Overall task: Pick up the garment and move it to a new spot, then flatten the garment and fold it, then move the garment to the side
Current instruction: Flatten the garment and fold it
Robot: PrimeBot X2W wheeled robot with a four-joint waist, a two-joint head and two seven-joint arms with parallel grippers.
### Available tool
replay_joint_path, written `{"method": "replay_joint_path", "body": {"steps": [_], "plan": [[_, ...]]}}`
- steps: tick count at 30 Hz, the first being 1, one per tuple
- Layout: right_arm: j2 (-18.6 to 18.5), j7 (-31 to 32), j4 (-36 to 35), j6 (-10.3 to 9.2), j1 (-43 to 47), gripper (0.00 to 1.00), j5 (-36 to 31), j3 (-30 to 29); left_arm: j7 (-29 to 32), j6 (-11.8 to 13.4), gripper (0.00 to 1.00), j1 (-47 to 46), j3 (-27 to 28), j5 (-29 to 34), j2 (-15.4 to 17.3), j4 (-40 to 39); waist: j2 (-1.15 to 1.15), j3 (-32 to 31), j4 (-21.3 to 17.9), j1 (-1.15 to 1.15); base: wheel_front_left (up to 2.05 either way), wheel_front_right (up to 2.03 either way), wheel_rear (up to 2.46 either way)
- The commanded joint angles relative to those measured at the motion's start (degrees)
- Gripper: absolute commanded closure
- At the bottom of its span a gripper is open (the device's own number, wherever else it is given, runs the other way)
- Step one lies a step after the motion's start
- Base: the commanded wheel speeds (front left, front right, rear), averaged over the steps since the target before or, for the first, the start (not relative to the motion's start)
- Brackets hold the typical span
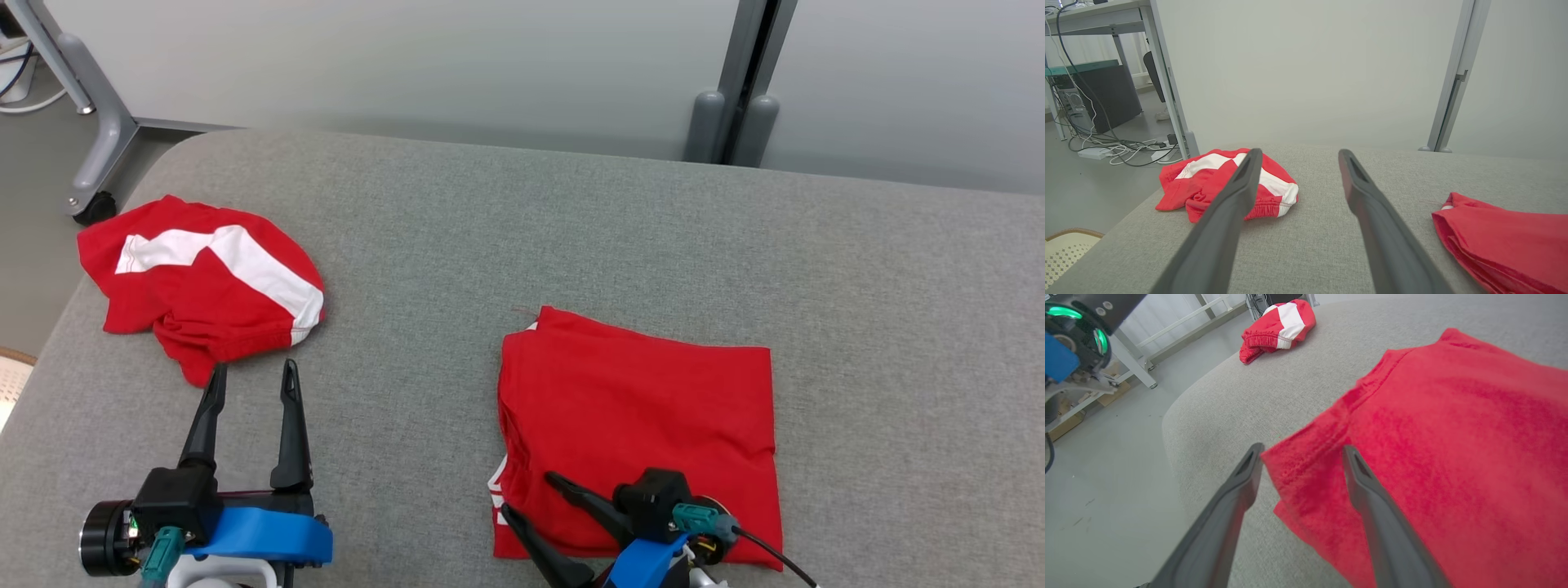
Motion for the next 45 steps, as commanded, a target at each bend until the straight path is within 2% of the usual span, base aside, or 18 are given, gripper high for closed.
{"method": "replay_joint_path", "body": {"steps": [1,6,11,18,23,30,37,45], "plan": [[-0.71,-0.65,-0.64,0.01,0.67,0.0,0.5,0.59,-0.24,-0.05,0.0,0.47,0.1,0.44,-0.09,0.02,0.0,-0.32,-0.29,0.0,0.0,0.0,0.0],[-1.4,-2.56,-2.53,0.01,1.13,0.0,1.22,0.87,-0.24,-0.1,0.0,0.98,0.51,0.79,-0.09,-0.18,0.0,-1.15,-1.41,0.0,0.0,0.0,0.0],[-2.31,-4.29,-3.92,0.01,0.95,0.0,0.7,-1.98,-0.23,-0.13,0.0,1.68,0.92,1.05,-0.07,-0.29,0.0,-1.95,-3.1,0.0,0.0,0.0,0.0],[-3.22,-6.19,-4.69,0.01,2.26,0.0,-2.91,-13.61,-0.23,-0.19,0.0,2.1,1.43,1.52,0.25,-0.53,0.0,-2.93,-5.66,0.0,0.0,0.0,0.0],[-2.19,-6.7,-5.93,0.01,4.38,0.0,-7.12,-23.58,-0.23,-0.19,0.0,2.41,1.92,1.89,0.67,-0.6,0.0,-3.67,-7.29,0.0,0.0,0.0,0.0],[-0.62,-6.88,-9.54,0.01,8.22,0.0,-12.29,-32.81,-0.23,0.1,0.0,3.4,1.92,2.51,0.9,-1.39,0.0,-4.84,-9.29,0.0,0.0,0.0,0.0],[0.74,-6.23,-13.86,0.01,12.08,0.0,-16.74,-38.86,-0.23,0.31,0.0,4.95,1.79,2.79,1.08,-1.84,0.0,-6.17,-10.63,0.0,0.0,0.0,0.0],[1.48,-4.08,-19.55,0.01,16.18,0.0,-19.95,-42.06,-0.19,0.63,0.0,6.26,1.35,2.84,1.44,-1.27,0.0,-7.24,-10.14,0.0,0.0,0.0,0.0]]}}
